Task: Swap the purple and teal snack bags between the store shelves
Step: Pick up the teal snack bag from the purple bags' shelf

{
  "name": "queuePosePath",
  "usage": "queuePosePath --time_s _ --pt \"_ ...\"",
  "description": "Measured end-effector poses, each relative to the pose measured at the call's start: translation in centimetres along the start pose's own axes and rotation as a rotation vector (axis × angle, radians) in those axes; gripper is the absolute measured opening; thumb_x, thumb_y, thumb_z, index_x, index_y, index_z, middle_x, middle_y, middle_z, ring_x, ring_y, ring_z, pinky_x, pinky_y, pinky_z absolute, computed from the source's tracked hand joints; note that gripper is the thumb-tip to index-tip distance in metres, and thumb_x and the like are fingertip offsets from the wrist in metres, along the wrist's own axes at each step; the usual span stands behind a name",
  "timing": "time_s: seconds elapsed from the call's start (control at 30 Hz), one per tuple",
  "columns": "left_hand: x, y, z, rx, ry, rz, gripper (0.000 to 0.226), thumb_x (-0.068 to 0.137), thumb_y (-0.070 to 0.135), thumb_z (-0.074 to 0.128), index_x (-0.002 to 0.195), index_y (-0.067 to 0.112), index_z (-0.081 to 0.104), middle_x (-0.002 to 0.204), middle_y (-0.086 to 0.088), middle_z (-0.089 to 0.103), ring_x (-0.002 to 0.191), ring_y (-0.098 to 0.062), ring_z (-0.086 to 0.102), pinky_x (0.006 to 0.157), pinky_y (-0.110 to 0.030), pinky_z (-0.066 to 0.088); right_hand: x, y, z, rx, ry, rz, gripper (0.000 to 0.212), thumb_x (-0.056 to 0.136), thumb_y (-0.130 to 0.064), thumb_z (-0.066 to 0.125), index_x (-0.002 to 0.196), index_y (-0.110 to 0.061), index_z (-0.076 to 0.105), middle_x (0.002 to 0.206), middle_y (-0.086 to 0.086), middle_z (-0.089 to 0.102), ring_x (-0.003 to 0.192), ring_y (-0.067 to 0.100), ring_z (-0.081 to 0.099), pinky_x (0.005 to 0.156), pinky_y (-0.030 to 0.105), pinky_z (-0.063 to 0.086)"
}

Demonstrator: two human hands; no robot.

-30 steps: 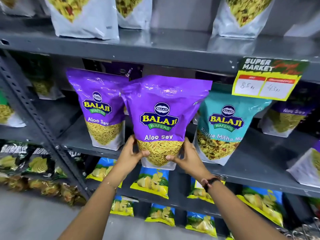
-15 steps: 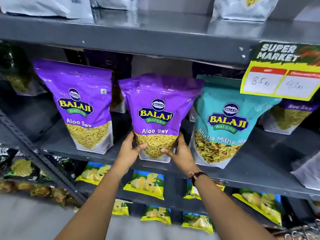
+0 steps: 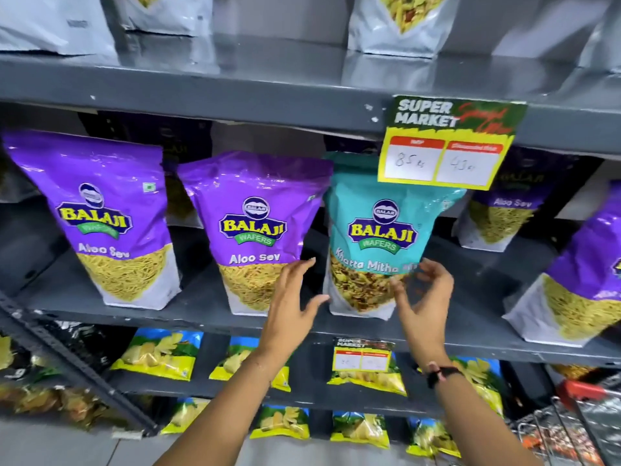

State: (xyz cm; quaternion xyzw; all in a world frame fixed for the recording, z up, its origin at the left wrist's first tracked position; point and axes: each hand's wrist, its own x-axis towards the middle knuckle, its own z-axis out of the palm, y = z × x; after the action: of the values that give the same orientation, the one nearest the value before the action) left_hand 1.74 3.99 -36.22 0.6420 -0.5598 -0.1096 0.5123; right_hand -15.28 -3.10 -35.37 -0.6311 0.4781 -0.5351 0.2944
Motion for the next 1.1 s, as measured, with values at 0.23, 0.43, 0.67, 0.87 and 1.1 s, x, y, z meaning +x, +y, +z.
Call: queuePosePath --time_s 0.23,0.43,0.67,0.87,1.1 --pt "4.0 0.3 4.8 -0.013 -0.317 -0.271 0.098 0.07 0.014 0.071 0.138 0.006 0.003 0.151 -0.013 0.019 0.139 -0.023 0.018 0.105 -0.021 0.018 4.8 3.8 -1.3 0.096 -0.616 0.337 0.094 0.063 -0.017 0.079 0.135 -0.014 0.018 0.142 0.003 0.033 0.123 0.012 0.041 0.097 0.021 0.043" --pt "5.0 0.1 5.1 -0.159 -0.233 -0.406 0.071 0.065 0.001 0.072 0.126 0.008 0.037 0.127 -0.013 0.053 0.115 -0.019 0.047 0.091 -0.027 0.034 4.9 3.7 -0.8 0.158 -0.648 0.374 0.058 0.068 -0.001 0.072 0.114 -0.017 0.04 0.114 0.004 0.057 0.11 0.02 0.052 0.091 0.03 0.045" --pt "1.9 1.6 3.9 -0.095 -0.241 -0.358 0.07 0.055 0.011 0.081 0.116 0.011 0.046 0.121 -0.01 0.061 0.111 -0.024 0.054 0.089 -0.029 0.039 1.7 3.4 -4.0 0.032 -0.6 0.333 0.051 0.062 -0.012 0.079 0.098 -0.029 0.047 0.115 0.007 0.062 0.108 0.023 0.058 0.096 0.046 0.048" --pt "-1.3 4.5 1.6 -0.149 -0.278 -0.303 0.077 0.047 0.013 0.086 0.114 0.012 0.046 0.113 -0.005 0.06 0.107 -0.018 0.053 0.088 -0.028 0.041 -2.1 -0.1 -7.5 -0.045 -0.555 0.242 0.054 0.06 -0.013 0.081 0.101 -0.026 0.048 0.101 -0.009 0.064 0.097 0.01 0.06 0.081 0.021 0.049" --pt "-2.1 9.9 -2.1 -0.184 -0.292 -0.133 0.067 0.044 0.017 0.087 0.093 0.033 0.045 0.095 0.01 0.06 0.097 -0.013 0.057 0.074 -0.012 0.043 -3.5 -6.3 -11.5 -0.056 -0.48 0.063 0.053 0.057 -0.004 0.08 0.086 -0.035 0.048 0.092 -0.022 0.057 0.077 -0.026 0.053 0.062 -0.003 0.04"
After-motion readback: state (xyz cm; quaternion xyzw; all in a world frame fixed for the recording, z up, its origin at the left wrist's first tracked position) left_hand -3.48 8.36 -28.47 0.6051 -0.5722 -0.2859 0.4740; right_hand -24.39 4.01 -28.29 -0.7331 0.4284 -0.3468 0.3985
